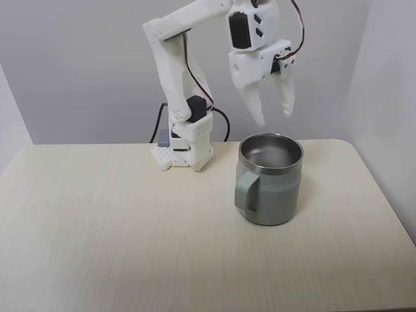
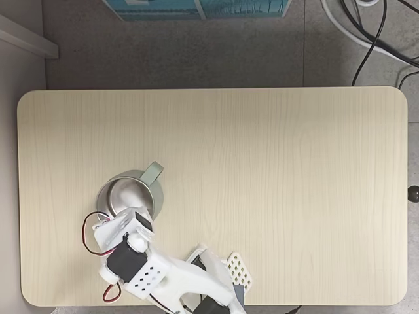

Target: Grasp a dressing and put it in the cup.

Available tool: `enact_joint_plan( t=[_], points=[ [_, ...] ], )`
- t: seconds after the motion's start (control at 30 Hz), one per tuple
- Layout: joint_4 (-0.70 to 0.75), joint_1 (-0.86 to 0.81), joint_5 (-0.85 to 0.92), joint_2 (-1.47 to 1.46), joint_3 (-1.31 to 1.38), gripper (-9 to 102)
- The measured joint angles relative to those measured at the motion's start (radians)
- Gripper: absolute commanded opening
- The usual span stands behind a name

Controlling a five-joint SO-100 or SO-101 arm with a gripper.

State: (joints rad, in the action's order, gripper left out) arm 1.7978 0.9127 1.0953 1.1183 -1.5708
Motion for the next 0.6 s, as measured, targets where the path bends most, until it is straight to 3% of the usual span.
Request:
enact_joint_plan(
  t=[0.6],
  points=[
    [-0.049,0.002,-0.084,0.025,0.003,19]
  ],
)
